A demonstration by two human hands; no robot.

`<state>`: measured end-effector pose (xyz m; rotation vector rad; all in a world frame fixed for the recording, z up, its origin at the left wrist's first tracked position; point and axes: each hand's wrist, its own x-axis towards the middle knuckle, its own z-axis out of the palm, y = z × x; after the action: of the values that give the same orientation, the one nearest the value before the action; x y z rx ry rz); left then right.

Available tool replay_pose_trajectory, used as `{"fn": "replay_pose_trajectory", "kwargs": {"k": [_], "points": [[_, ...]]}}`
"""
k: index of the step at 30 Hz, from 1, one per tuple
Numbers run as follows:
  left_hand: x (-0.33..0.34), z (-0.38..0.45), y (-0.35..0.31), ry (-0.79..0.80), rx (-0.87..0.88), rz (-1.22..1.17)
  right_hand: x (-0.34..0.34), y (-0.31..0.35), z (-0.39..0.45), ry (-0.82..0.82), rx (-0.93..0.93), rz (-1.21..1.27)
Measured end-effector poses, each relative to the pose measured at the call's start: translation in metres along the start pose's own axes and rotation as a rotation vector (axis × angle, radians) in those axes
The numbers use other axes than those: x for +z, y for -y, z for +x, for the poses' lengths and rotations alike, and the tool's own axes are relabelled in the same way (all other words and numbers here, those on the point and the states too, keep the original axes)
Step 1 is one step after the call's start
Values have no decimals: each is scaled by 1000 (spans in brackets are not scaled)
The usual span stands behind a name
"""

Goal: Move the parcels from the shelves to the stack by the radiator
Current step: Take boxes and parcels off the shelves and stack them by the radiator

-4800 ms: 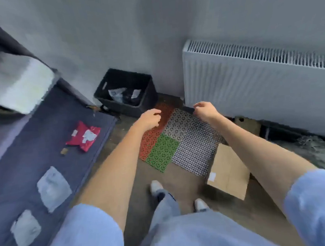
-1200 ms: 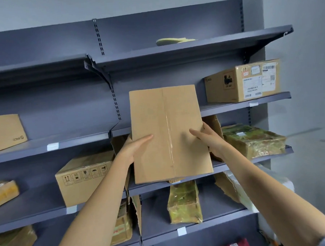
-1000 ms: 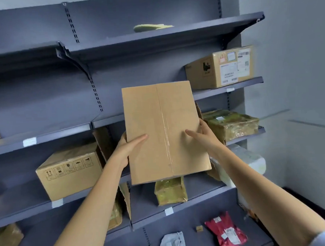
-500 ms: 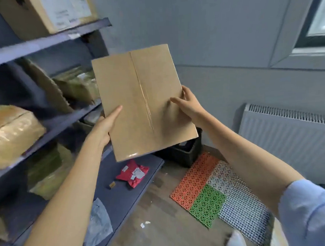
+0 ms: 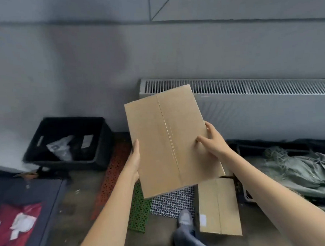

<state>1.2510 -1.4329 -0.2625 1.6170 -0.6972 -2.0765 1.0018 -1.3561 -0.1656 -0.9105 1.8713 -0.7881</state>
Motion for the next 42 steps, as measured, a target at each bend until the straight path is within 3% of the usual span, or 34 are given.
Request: {"fn": "replay_pose_trajectory", "kwargs": {"k": [2,6,8,14,18,22,25,27,32,34,36,42], "points": [[10,54,55,-6,-127,-96,13,-54,47,15,48,-64],[-1,144,155,-320,-266,-260,70,-154,130,131,73,-229],[-7,180,197,-394,-282,-393,100,-196,168,193,71,-333],[-21,286,314,-540,-381,-613,190,-296,277,343,-57,-751],[1,329,357,-473,-470,-678,238,-355,328,407,-97,-745],[6,347,360,-301,-571,-480,251,-411,315,143,61,-544],[-28,361,339,-506,-505,-312,235,-448,273,-52,274,-560],[-63,374,318,-606,-405,-177,223,-463,264,-73,383,-440],[-94,396,276,-245,-453,214,207,-462,295,-206,729,-87],[-87,402,274,-224,-427,297,198,-459,301,-189,751,55],[-77,407,272,-299,-355,308,188,-455,305,-149,732,124],[-43,417,273,-365,-219,137,155,-436,345,-206,521,139]]}}
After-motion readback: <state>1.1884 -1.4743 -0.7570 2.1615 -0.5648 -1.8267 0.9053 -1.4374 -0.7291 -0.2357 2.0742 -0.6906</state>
